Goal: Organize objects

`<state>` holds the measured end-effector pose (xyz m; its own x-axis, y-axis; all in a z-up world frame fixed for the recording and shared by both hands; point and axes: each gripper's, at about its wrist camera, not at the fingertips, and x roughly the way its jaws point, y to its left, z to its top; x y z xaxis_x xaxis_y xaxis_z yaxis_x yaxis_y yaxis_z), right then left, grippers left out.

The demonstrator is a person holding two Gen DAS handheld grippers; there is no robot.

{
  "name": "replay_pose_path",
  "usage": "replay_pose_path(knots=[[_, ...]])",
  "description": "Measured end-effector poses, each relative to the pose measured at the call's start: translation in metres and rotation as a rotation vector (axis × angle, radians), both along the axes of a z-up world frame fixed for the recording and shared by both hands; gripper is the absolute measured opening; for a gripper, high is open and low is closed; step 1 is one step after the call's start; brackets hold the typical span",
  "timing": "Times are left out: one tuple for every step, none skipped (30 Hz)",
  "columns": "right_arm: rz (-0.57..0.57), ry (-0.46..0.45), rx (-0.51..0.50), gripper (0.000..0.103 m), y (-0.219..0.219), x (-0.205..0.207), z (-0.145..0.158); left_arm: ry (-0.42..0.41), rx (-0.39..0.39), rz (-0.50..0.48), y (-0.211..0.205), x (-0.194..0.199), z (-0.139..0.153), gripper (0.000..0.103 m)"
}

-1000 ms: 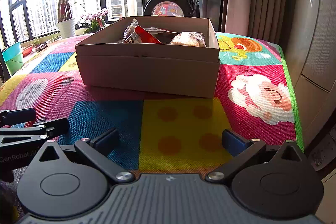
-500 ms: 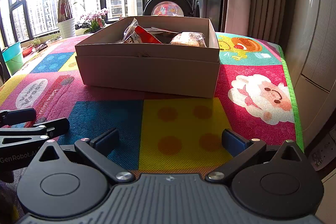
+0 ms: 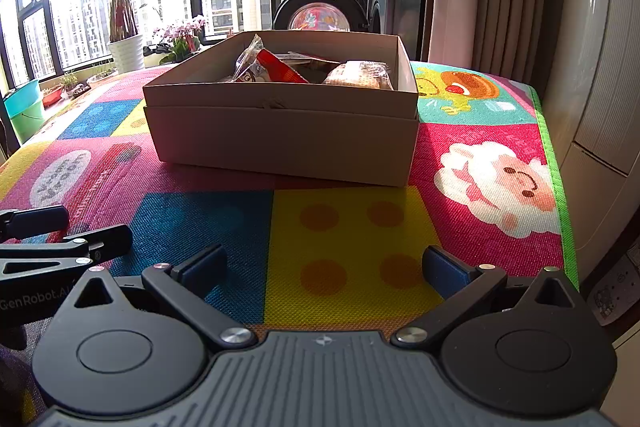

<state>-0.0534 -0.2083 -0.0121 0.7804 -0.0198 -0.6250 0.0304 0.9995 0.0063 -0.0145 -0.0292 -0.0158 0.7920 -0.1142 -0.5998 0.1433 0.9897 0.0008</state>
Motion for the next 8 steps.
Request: replay_pose_path(knots=[[0.000, 0.000, 0.000, 0.103, 0.0001, -0.0001, 0.0000, 0.000, 0.000, 0.000, -0.0004, 0.0000, 0.0000, 0.077], [0.000, 0.000, 0.000, 0.103, 0.0001, -0.0001, 0.0000, 0.000, 0.001, 0.000, -0.0003, 0.0000, 0.0000, 0.077], [0.000, 0.000, 0.000, 0.103, 0.0000, -0.0001, 0.0001, 0.000, 0.002, -0.001, -0.0005, -0.0001, 0.0000, 0.077], [0.000, 0.000, 0.000, 0.103, 0.0001, -0.0001, 0.0001, 0.000, 0.002, -0.001, -0.0007, -0.0001, 0.0000, 0.077], [0.000, 0.000, 0.000, 0.103, 0.0001, -0.0001, 0.0001, 0.000, 0.001, -0.001, -0.0006, -0.0001, 0.0000, 0.077], [0.000, 0.000, 0.000, 0.103, 0.0000, -0.0001, 0.0001, 0.000, 0.001, -0.002, -0.0006, -0.0001, 0.0000, 0.077], [0.000, 0.000, 0.000, 0.103, 0.0003, -0.0003, 0.0001, 0.000, 0.000, -0.003, -0.0003, 0.0000, 0.0001, 0.076], [0.000, 0.000, 0.000, 0.103, 0.0000, -0.0001, 0.0001, 0.000, -0.003, -0.004, 0.0000, 0.0001, 0.0002, 0.076]])
